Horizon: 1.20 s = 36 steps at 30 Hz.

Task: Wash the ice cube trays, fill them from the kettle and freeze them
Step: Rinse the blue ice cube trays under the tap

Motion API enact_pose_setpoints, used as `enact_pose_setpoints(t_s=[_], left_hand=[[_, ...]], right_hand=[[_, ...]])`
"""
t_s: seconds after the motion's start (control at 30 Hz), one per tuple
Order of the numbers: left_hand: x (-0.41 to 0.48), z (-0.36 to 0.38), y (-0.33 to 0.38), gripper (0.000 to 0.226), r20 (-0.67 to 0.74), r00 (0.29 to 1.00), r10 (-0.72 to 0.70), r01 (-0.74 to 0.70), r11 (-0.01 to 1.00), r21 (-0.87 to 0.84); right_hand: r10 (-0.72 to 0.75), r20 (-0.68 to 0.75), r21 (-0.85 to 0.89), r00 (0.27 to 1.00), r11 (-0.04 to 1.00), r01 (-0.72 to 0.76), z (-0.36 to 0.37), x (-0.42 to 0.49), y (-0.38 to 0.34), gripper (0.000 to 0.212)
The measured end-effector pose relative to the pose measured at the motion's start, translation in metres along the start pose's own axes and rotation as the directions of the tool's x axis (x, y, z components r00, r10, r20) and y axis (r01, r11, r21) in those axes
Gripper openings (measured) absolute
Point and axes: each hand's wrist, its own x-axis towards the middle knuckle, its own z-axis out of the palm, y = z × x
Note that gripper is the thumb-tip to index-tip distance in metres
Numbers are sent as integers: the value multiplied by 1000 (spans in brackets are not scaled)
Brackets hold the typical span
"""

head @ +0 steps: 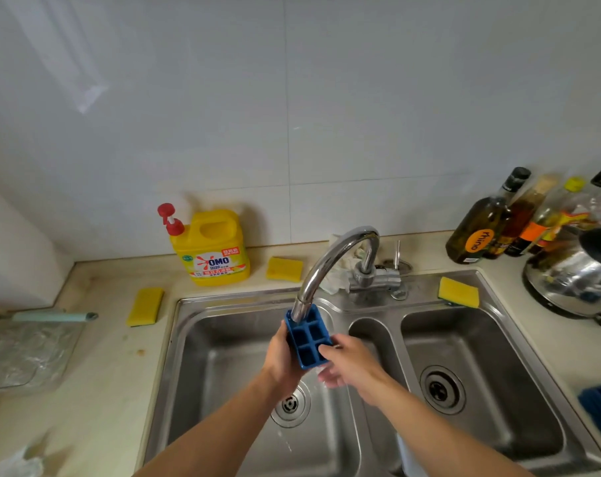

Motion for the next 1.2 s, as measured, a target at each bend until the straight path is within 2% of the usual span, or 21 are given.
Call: enact_pose_setpoints(t_s=[0.13, 0.27, 0.43, 0.5, 0.57, 0.67, 0.8, 0.87, 1.03, 1.2], left_hand=[[6, -12, 8, 65, -89, 996, 24, -14, 993, 117], [3, -17, 20, 31, -106, 991, 79, -51, 969, 241], [-1, -20, 18, 38, -212, 975, 71, -36, 986, 162], [0, -24, 17, 35, -239, 970, 37, -24, 998, 56], [-2, -26, 17, 31, -257, 966, 14, -9, 1000, 19], [1, -26, 17, 30, -278, 960, 30, 3, 993, 117], [9, -23, 24, 28, -314, 945, 89, -32, 983, 182], [10, -21, 27, 29, -331, 938, 103, -37, 979, 200], [4, -14, 25, 28, -326, 935, 136, -36, 955, 293], [1, -16, 28, 25, -301, 950, 86, 38, 923, 384]], right_hand=[[-38, -111, -34, 993, 999, 35, -5, 15, -11, 14], [-99, -106, -188, 989, 979, 78, -11, 24, -20, 14], [-144, -25, -268, 989, 954, 133, -5, 33, -21, 21], [-150, -11, -246, 989, 959, 142, -2, 36, -21, 25], [-153, -9, -225, 988, 963, 147, -1, 36, -18, 25], [-113, 2, -178, 994, 978, 111, 2, 37, -14, 26], [46, 87, 45, 995, 998, -50, 1, 42, -9, 34], [59, 89, 90, 994, 994, -67, 4, 43, -7, 33], [1, -79, 28, 997, 1000, 1, 16, 47, -8, 30], [-31, -130, -37, 991, 999, 26, 22, 50, -8, 26]])
